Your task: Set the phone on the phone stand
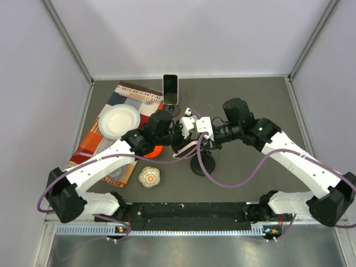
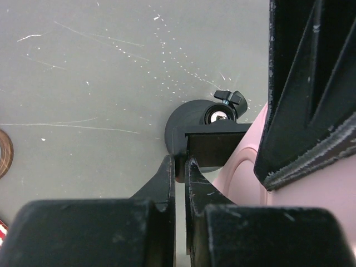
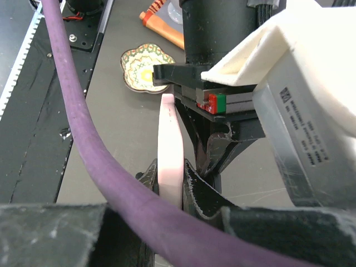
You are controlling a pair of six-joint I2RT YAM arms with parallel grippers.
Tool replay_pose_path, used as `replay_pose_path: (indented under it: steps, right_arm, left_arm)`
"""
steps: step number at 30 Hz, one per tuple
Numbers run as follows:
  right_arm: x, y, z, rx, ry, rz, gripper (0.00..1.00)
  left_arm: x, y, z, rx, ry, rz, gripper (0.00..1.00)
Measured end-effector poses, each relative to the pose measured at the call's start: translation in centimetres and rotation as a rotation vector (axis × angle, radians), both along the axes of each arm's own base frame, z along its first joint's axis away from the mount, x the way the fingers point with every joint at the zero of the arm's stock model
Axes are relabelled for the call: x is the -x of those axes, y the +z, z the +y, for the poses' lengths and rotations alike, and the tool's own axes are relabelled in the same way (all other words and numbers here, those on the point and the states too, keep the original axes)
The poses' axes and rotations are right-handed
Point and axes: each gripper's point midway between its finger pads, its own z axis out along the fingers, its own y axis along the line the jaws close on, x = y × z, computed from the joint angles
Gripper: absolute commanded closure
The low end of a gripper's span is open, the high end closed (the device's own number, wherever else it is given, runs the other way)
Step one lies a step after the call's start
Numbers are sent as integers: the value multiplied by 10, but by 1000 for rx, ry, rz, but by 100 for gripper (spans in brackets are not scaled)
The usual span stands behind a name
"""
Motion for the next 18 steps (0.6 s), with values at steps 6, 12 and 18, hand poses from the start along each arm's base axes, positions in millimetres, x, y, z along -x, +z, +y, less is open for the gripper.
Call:
replay_pose_path:
  steps: [6,12,18]
  right_arm:
    - [0,-1,-1,19,7,-24,100]
    - [1,0,0,48,-3,-15,100]
    - [0,-3,-1,69,-64,29,100]
  left_arm:
    - [2,1,1,-5,-8,6,100]
    - [-1,1,3,-15,23,6,100]
    - [-6,2,7,-10,89,4,100]
